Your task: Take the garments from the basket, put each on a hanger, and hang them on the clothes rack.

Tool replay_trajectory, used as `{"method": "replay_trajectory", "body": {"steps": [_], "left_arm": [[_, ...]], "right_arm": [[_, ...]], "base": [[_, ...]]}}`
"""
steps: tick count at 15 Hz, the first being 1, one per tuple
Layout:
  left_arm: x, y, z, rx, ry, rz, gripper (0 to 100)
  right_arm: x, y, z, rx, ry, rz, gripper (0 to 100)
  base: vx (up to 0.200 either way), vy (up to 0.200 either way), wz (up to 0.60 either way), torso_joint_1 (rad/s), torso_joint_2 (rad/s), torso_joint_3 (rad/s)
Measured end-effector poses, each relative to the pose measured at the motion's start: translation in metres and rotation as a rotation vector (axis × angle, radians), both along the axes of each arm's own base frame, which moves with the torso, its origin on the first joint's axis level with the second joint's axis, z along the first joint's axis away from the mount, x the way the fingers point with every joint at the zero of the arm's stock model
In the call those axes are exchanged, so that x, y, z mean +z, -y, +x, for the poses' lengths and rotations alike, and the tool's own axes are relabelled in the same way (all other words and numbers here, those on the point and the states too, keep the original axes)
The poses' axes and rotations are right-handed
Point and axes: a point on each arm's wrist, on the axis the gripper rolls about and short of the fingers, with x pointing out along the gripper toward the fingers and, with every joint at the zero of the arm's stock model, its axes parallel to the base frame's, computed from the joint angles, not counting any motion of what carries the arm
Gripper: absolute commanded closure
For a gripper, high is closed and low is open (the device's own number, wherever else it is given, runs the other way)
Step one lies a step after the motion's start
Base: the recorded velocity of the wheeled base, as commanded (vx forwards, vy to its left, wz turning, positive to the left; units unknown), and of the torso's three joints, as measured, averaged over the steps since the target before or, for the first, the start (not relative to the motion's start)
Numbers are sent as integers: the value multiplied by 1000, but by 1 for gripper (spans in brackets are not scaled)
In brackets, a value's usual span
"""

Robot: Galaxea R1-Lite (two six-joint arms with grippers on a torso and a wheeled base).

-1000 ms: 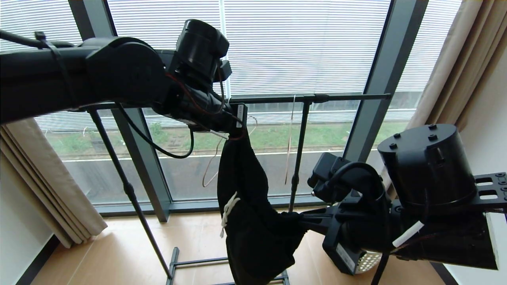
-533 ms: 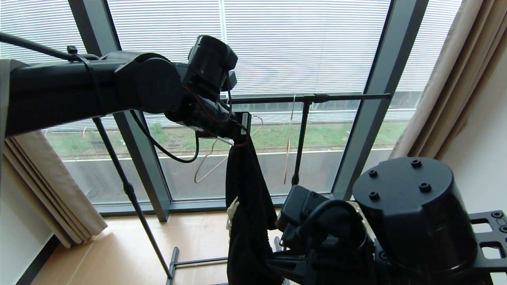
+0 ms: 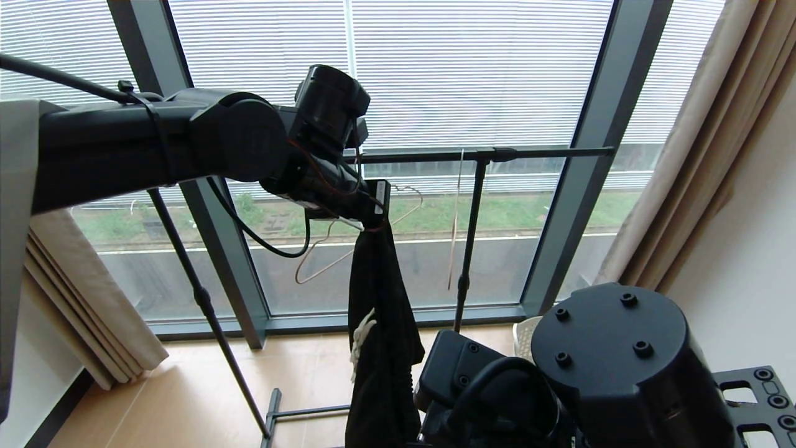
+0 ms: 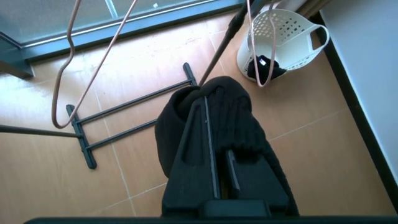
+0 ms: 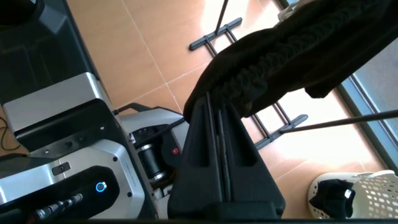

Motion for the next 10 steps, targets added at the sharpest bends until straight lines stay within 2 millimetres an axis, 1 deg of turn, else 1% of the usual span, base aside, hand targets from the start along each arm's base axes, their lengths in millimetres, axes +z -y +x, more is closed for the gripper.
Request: {"method": "replay_trajectory", "body": {"steps": [6,7,10], "left_arm": [[-2,-8,6,33,-4,-9,100],[0,-9,6,36,-3,-10,100],[5,-18,5,54,-1,-11,100]], "right_arm": [[-3,3,-2,-5,11,-19,100],[-2,7,4,-21,33,-30,100],[2,35,39,-119,116,-75,100]], "base": [[0,0,0,0,0,0],[0,0,0,0,0,0],[0,0,0,0,0,0]]}}
